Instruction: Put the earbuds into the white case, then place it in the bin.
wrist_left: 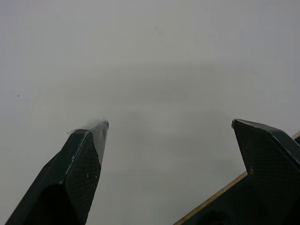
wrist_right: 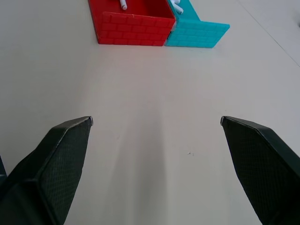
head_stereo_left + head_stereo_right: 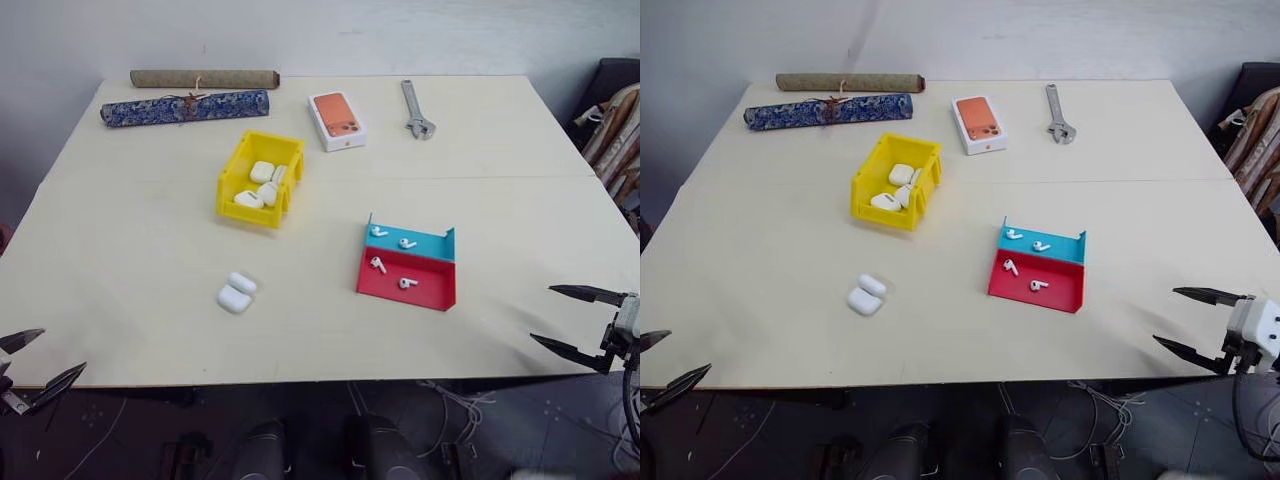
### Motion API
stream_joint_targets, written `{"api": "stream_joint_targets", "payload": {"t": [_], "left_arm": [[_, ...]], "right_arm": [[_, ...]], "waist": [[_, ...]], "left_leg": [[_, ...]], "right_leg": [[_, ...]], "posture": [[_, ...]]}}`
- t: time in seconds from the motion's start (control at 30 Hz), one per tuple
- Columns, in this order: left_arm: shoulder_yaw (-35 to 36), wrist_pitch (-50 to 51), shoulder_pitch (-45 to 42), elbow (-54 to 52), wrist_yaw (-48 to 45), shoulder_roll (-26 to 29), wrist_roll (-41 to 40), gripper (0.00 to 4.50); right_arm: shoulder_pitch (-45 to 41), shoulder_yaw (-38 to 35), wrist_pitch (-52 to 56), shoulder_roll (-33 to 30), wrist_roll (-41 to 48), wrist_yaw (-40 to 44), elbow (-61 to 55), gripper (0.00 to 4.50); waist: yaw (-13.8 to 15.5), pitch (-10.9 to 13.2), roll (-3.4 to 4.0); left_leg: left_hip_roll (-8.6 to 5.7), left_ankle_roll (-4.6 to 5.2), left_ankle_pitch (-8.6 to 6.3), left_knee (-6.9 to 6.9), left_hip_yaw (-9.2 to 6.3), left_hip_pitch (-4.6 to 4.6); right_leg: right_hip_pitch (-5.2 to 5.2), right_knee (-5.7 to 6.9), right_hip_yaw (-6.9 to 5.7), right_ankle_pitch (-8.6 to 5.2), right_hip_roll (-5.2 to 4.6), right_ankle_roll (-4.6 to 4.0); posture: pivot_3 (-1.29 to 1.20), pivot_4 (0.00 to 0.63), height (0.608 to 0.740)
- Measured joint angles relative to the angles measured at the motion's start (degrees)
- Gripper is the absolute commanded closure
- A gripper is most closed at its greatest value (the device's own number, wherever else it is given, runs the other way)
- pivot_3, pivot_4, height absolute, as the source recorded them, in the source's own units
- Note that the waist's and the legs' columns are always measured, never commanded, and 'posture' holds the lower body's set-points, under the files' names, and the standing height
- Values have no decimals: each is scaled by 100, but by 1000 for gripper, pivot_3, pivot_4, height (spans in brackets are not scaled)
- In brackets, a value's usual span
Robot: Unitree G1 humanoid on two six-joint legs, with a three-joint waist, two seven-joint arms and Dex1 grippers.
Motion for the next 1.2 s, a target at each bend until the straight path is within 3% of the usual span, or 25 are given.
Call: {"api": "stream_joint_targets", "payload": {"t": [0.53, 0.63, 0.8, 0.93, 1.1, 1.2], "left_arm": [[-121, 675, -528, -334, -83, 168, -60, 42], [-185, 1554, -460, -711, -105, 428, -176, 42], [-77, 3025, -428, -707, -61, 966, -348, 42], [159, 4359, -181, -691, 141, 1532, -131, 42], [328, 5501, 254, -1509, -169, 1807, -135, 42], [325, 6140, -194, -2139, -84, 1799, -393, 42]], "right_arm": [[-232, 106, 536, 283, 182, -282, -429, 0], [-254, -20, 997, 719, 623, -632, -1025, 0], [-126, -40, 1103, 1145, 1186, -363, -2021, 0], [570, 667, 293, 1021, 1697, 338, -2803, 0], [318, 656, 280, 1331, 1856, 335, -2870, 0], [214, 667, 389, 1392, 1844, 301, -2976, 0]], "waist": [[-5, -1, -1], [-10, 0, 0], [5, 0, 0], [20, -1, -2], [4, 0, -11], [28, 0, -11]], "left_leg": [[4, -10, 0, 4, 5, 33], [6, -14, 2, 4, 6, 36], [7, -16, 2, 3, 6, 40], [4, -13, 0, 0, 6, 41], [3, -26, -2, 7, 9, 44], [6, -58, -10, 3, 4, 47]], "right_leg": [[10, 49, -1, 1, 1, 3], [8, 61, 0, 1, 2, 2], [7, 73, 0, 1, 4, 2], [10, 72, 1, 1, 1, 3], [9, 72, 9, -1, -3, 0], [7, 80, 6, -9, 0, -16]], "posture": [[0, 150, 740], [0, 150, 740], [0, 150, 740], [0, 150, 740], [0, 150, 740], [0, 150, 740]]}}
